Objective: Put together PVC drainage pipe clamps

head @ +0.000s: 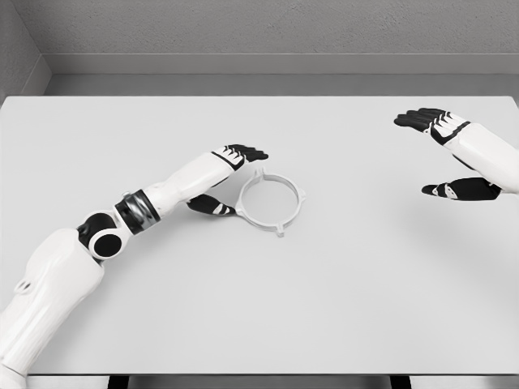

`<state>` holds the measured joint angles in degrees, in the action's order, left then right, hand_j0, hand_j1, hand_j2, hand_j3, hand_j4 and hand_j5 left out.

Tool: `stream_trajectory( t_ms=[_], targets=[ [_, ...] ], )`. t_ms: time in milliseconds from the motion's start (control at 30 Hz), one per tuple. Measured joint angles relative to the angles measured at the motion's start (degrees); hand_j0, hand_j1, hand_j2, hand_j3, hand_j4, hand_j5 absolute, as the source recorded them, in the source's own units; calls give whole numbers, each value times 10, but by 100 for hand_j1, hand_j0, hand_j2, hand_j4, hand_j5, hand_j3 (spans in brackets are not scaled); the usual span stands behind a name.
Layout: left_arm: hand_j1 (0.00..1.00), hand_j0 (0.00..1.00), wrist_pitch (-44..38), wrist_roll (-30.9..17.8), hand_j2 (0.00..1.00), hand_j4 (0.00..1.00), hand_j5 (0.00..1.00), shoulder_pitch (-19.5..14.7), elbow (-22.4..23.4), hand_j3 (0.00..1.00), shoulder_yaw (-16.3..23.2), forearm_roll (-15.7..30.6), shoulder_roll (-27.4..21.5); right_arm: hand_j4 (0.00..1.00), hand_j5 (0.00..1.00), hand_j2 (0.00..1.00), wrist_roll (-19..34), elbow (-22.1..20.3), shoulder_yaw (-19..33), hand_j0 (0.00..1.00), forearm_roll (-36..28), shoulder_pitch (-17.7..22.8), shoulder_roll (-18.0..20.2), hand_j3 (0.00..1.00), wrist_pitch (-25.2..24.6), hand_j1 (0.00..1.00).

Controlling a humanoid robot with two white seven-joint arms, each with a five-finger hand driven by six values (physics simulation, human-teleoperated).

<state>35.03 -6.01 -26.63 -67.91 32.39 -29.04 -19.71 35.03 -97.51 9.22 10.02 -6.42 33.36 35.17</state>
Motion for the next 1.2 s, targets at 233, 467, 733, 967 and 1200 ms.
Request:
stream_trajectory(
  t_ms=[233, 467, 733, 967, 1200],
  targets=[
    [100, 100, 0, 0, 100, 100, 100, 0, -2, 100, 0, 0, 5, 100, 100, 100, 0, 0, -1, 100, 0, 0, 0, 100, 0, 100],
    [100, 100, 0, 0, 100, 100, 100, 0, -3, 100, 0, 1, 7, 100, 100, 100, 0, 0, -1, 100, 0, 0, 0, 100, 0, 100],
    [100, 100, 0, 0, 100, 100, 100, -2, -4, 100, -3, 2, 11, 100, 100, 100, 0, 0, -1, 100, 0, 0, 0, 100, 0, 100],
    [100, 100, 0, 1, 100, 100, 100, -5, -1, 100, -51, 9, -45, 100, 100, 100, 0, 0, -1, 100, 0, 0, 0, 100, 0, 100],
    [100, 100, 0, 2, 100, 100, 100, 4, 8, 100, -133, 11, -152, 100, 100, 100, 0, 0, -1, 100, 0, 0, 0, 100, 0, 100]
  ],
)
